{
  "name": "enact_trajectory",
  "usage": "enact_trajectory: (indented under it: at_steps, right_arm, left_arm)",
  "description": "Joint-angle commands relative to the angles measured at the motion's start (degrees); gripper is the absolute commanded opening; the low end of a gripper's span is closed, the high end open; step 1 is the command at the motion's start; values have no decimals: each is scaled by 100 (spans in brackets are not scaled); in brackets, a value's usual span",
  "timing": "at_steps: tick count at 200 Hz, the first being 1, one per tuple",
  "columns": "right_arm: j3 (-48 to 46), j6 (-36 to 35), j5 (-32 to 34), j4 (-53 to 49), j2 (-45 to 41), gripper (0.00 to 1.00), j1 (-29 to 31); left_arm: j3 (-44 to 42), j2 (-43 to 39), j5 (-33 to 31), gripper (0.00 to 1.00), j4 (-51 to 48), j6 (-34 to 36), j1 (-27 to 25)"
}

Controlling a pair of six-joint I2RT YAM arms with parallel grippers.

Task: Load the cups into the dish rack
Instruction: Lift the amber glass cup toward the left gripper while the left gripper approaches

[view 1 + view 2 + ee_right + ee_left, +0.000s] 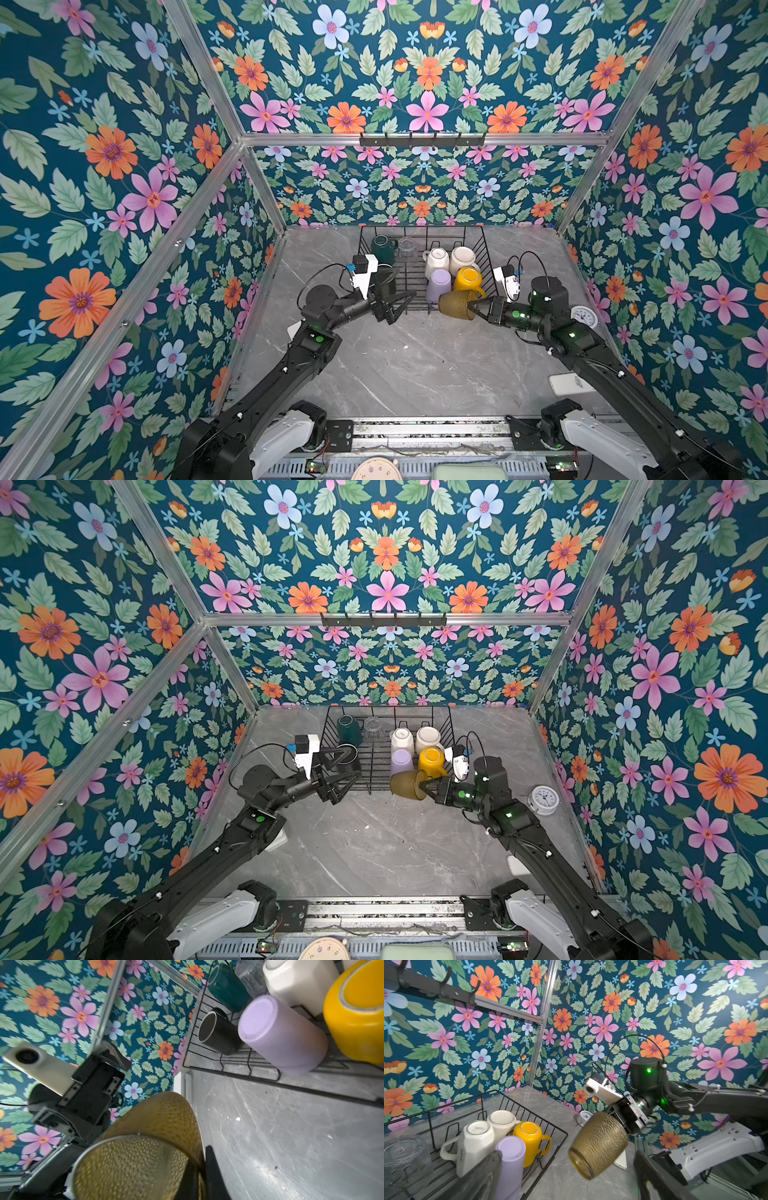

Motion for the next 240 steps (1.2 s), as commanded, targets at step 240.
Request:
enact_trajectory:
  at_steps: [240]
  right_arm:
    - [1040,381,-1543,3157,1825,0,1136]
  left_arm:
    - [117,240,1407,100,668,-512,-5]
